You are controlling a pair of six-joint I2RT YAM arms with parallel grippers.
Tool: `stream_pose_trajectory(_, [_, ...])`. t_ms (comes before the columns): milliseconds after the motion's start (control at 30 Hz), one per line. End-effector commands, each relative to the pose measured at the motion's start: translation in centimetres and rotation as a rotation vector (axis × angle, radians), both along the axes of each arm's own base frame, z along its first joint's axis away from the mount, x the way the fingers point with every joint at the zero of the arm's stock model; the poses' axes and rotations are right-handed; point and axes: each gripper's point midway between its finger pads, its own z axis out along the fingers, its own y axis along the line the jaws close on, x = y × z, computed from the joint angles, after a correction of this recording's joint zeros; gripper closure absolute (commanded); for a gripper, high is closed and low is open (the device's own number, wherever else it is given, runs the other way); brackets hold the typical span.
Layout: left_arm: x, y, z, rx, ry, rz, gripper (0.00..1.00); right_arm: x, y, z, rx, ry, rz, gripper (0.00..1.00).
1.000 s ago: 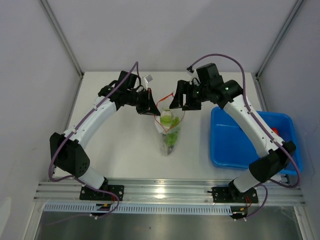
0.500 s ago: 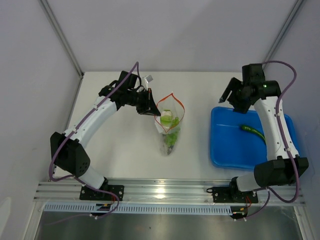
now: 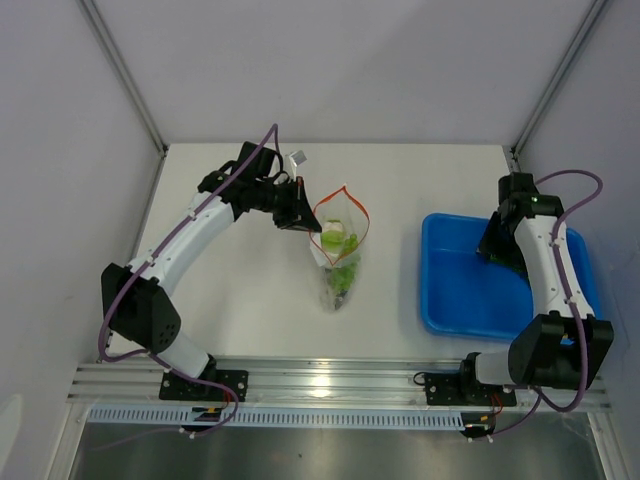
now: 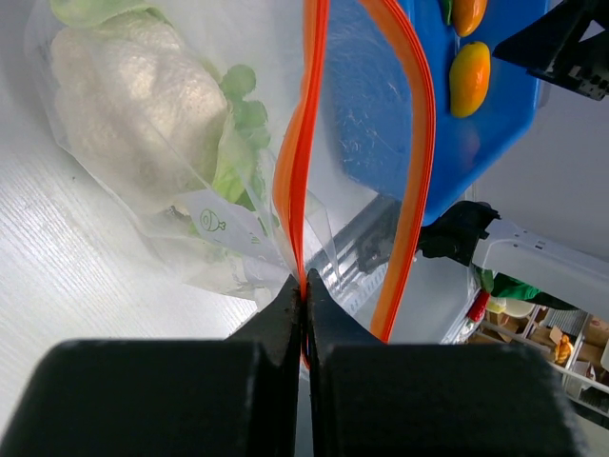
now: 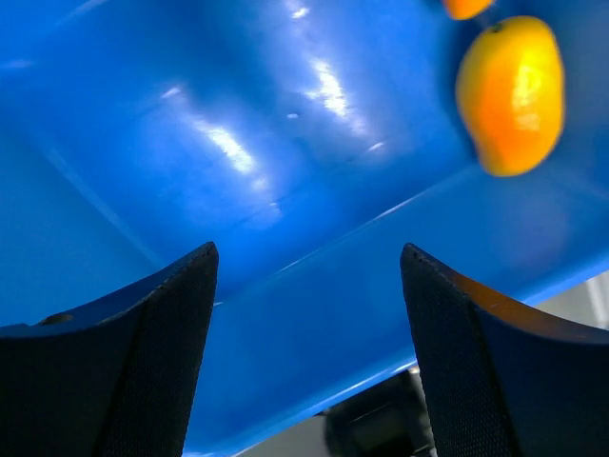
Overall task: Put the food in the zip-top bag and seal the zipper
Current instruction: Pick up the fake fruit from the bin.
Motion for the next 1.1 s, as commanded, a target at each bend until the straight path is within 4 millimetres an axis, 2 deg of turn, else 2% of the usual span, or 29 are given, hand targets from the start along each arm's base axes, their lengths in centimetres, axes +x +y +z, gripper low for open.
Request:
stream_pose_trajectory(0, [-0.4,-0.5,1.5,-0.042,-0.046,-0.039,0.99,-0.1,-2.6,0.0,-0.094,-0.015,0.016,0.21])
stream_pose_trajectory(100, [-0.8,-0.4,1.4,-0.044,-0.054,-0.041,0.99,-0.1,-3.8,-0.6,-0.157,0.013,0.006,0.20])
stream_pose_trajectory(267, [-1.2,-0.4,1.3,-0.071,-0.064,-0.047,0.99,-1.0,-7.2,-2.2,-0.240,0.121,-0.084,0.20])
stream_pose_trajectory(300, [-1.6,-0.4,0.6,-0.073,-0.047,-0.048,0.99,-1.4,-7.8,-2.5,-0.251,0.136,-0.104,0.20])
stream_pose_trajectory(333, [-1.7,-0.4,0.9,-0.084,-0.061,-0.048,0.99,-1.4,-8.6,-2.6,-0.284,0.140,-0.106,0.20])
stream_pose_trajectory(400, [-2.2,-0.2,0.3,-0.083,-0.055,-0.056,0.99,-2.0,-9.6,-2.7,-0.293,0.153,-0.134,0.20])
stream_pose_trajectory(600, [-3.3,0.2,0.1,-0.101,-0.059,-0.057,0.99,-3.1,-12.3,-3.4,-0.351,0.180,-0.177,0.21])
stream_pose_trajectory(667, [-3.3,0.4,0.2,-0.105,-0.063,-0.055,0.99,-3.2,-12.2,-4.2,-0.338,0.190,-0.151,0.21])
stream_pose_trajectory(800, [-3.1,0.5,0.3,-0.109,-0.065,-0.049,0.99,-2.1,-11.8,-5.8,-0.288,0.155,-0.111,0.22])
stream_pose_trajectory(933, [-2.8,0.7,0.4,-0.107,-0.066,-0.039,0.99,-2.1,-13.1,-6.4,-0.330,0.177,-0.113,0.23])
stream_pose_trajectory(1067, [-2.6,0.9,-0.3,-0.096,-0.059,-0.030,0.99,-2.8,-14.1,-8.7,-0.338,0.242,-0.096,0.25])
